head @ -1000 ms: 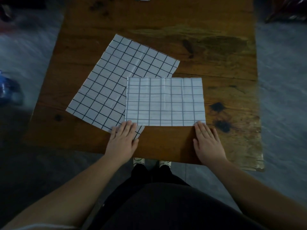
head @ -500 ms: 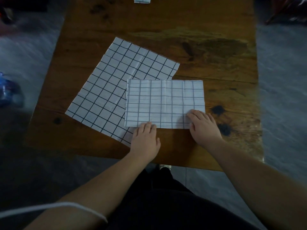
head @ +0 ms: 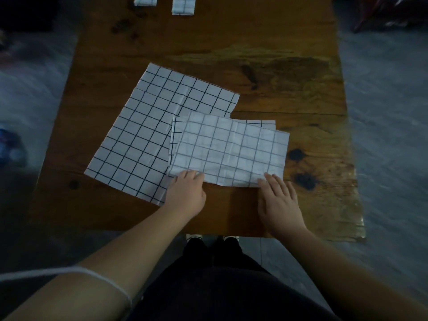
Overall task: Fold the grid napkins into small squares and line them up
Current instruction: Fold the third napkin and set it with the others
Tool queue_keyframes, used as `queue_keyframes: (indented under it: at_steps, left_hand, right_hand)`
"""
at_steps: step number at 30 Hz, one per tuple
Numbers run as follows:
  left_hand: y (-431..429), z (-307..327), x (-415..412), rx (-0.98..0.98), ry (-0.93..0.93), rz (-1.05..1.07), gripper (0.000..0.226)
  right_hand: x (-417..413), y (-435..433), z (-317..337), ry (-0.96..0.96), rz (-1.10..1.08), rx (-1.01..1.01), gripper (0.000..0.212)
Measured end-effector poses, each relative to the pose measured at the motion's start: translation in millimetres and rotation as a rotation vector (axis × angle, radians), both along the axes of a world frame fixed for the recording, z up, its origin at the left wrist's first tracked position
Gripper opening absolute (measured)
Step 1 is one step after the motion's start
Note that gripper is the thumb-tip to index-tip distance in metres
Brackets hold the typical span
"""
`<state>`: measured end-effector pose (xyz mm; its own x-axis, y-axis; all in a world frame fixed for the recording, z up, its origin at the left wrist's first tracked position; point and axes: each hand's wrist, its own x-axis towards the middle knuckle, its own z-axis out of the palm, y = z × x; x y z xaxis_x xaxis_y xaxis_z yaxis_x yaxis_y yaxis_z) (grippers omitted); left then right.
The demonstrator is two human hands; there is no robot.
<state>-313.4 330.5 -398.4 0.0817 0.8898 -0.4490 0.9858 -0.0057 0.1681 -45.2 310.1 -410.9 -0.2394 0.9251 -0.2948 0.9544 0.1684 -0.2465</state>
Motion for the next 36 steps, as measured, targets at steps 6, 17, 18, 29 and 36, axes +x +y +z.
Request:
queue_keyframes:
  at_steps: [6,17,18,29,36]
  left_hand:
    - [-31.2,-10.4,3.6,-0.049,0.039,0.017,0.067]
    - [-54.6,-16.0,6.4,-0.067,0.081,0.016,0.071]
    - [-54.1,-15.6,6.0,-0.072,0.082,0.017,0.07]
    - [-51.8,-13.8,-5.5,-0.033,0.046,0.011,0.064]
    - [-55.9,-2.8,11.3,0.065,-0.237,0.224,0.046]
  right_hand:
    - [-12.1,-2.4,-8.3,-0.004,0.214,-0.058,0.058]
    - [-46.1,-9.1,-19.0,-0.016,0.211,-0.085,0.059]
    - [-43.2,-7.4,-18.6,-0.02,0.2,-0.074,0.056]
    - [6.0,45.9,-9.0,-0.063,0.094,-0.09,0.02]
    - [3.9,45.6,-12.4,-0.087,0.129,-0.042,0.023]
